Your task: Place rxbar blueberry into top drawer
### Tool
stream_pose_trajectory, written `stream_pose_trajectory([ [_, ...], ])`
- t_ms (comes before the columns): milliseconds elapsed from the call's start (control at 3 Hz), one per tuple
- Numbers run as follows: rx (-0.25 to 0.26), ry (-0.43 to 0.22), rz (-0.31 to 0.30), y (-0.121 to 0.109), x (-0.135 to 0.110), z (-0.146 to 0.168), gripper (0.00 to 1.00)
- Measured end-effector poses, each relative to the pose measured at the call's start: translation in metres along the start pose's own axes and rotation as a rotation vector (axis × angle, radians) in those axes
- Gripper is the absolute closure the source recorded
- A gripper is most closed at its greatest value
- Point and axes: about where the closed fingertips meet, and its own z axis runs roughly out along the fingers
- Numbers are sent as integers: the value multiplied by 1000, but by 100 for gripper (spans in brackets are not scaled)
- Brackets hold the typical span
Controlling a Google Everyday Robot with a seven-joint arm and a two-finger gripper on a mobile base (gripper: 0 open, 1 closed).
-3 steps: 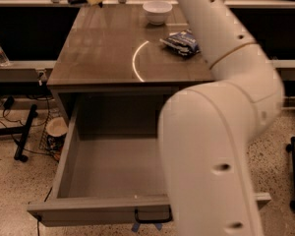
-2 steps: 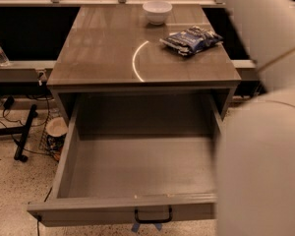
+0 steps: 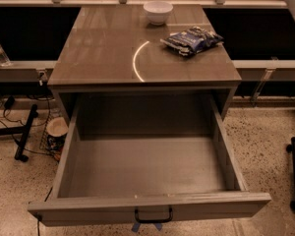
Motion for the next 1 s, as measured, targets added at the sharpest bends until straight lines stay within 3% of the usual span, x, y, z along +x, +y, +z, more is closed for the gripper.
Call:
stream_pose_trajectory([
  [333,-29,7,-1,-3,5,9,100],
  [667,-117,1,-5,-3,17,7,100],
  [1000,-243,87,-47,10,59,-22,100],
])
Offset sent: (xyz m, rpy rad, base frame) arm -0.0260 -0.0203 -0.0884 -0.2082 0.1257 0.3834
